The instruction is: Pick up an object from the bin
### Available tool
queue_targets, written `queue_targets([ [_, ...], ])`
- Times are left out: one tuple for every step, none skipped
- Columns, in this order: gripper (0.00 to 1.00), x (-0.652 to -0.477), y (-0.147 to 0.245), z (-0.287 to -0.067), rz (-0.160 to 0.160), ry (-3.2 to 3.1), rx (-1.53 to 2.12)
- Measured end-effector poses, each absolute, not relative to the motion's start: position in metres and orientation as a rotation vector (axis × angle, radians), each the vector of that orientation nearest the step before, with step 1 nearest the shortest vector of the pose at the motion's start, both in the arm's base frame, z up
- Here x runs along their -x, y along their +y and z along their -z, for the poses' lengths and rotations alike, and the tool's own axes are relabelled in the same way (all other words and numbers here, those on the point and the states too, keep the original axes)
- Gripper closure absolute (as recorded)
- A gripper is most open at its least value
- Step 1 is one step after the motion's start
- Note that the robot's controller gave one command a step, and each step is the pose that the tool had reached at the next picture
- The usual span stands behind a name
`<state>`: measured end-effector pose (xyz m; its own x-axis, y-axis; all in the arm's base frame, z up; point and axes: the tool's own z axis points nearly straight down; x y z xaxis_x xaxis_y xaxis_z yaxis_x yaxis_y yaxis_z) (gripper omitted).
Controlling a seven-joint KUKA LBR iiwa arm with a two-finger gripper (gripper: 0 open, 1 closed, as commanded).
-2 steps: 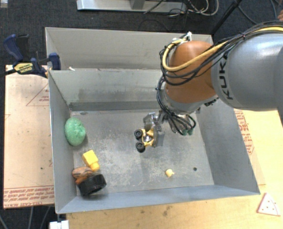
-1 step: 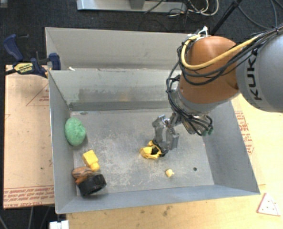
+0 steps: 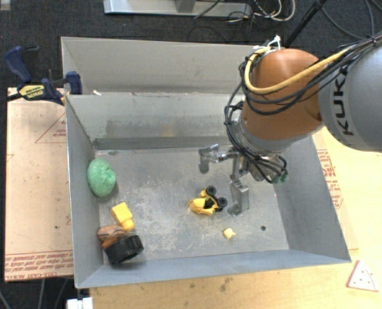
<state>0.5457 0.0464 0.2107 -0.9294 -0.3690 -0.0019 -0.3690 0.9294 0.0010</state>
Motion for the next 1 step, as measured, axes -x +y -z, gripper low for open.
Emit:
queue_targets([
  [0.00, -0.5457, 0.0464, -0.2107, -0.002, 3.084, 0.590],
])
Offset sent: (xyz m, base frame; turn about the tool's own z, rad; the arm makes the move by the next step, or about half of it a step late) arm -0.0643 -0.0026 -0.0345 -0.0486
